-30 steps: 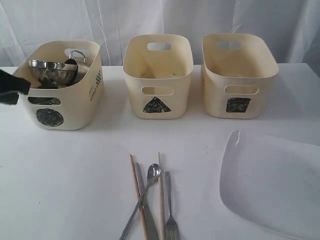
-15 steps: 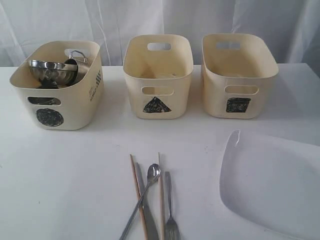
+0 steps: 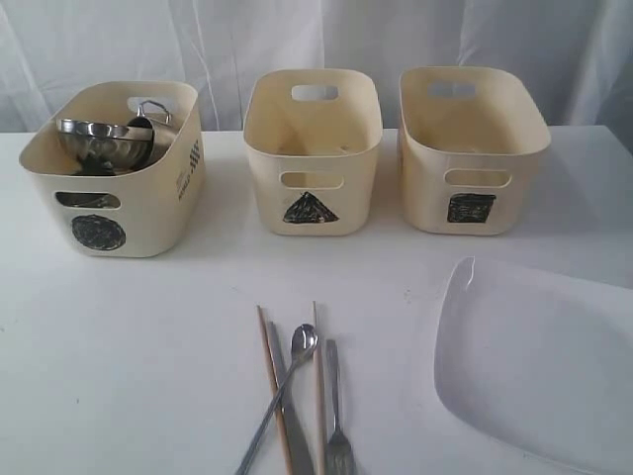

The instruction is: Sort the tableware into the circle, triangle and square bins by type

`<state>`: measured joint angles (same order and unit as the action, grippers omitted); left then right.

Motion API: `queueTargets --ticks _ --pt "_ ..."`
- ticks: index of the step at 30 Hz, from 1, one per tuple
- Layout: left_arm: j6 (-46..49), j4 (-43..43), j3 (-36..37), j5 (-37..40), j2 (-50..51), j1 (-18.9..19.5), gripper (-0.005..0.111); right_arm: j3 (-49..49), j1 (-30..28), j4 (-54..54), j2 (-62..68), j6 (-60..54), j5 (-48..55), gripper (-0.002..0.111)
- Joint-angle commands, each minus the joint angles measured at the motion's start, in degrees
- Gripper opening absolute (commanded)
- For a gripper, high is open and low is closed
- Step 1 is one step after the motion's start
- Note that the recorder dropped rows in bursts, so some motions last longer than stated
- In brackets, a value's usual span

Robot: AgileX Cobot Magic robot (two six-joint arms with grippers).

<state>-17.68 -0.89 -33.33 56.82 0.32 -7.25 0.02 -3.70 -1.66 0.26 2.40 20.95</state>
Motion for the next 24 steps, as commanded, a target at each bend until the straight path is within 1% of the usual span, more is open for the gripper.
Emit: queueTargets --ticks 1,4,5,7,9,12,14,16,17,19,22,24 --pt "-0.51 -0.6 -0.44 4.2 -0.32 0.09 0.0 -0.02 -0.29 -0.06 -0.26 -0.27 -0.48 0.0" --pt "-0.28 4.19 -0.44 10.0 -0.32 0.09 0.0 -0.02 -0.29 -0.06 -0.26 -0.27 -0.48 0.0" --pt "-0.39 4.6 -0.44 10.78 -0.32 0.09 0.0 -0.02 -0.29 -0.06 -0.26 -0.27 -0.48 0.0" --pt "-0.55 6.44 -0.44 9.7 -0.32 0.09 0.0 -0.02 -0.29 -0.06 -0.26 -0.27 -0.48 0.0" --pt "-1.14 10.06 -0.44 4.97 -0.32 0.09 0.0 -0.02 -0.29 -0.06 -0.26 -0.27 -0.48 0.0" --pt "-2.13 16.74 -0.44 -6.22 -0.32 0.09 0.0 -0.02 -0.29 -0.06 -0.26 -0.27 -0.48 0.0" --pt "-5.29 25.08 -0.44 -14.27 -0.17 0.09 0.0 -0.02 -0.29 -0.06 -0.26 -0.27 -0.48 0.0" --pt "-6.51 33.76 -0.44 -19.96 0.89 0.09 0.0 -0.02 -0.29 -0.06 -0.26 -0.27 -0.48 0.0" --pt "-6.72 37.55 -0.33 -21.24 1.12 0.34 0.0 -0.02 -0.29 -0.06 -0.26 -0.27 -0.48 0.0" --pt "-6.72 41.58 0.35 -21.76 0.55 0.33 0.0 -0.02 -0.29 -0.06 -0.26 -0.27 -0.48 0.0" --pt "-8.32 42.77 3.48 -20.61 -0.23 0.33 0.0 -0.02 -0.29 -0.06 -0.26 -0.27 -0.48 0.0" --pt "-13.12 42.77 6.7 -22.3 -0.32 0.33 0.0 -0.02 -0.29 -0.06 -0.26 -0.27 -0.48 0.0"
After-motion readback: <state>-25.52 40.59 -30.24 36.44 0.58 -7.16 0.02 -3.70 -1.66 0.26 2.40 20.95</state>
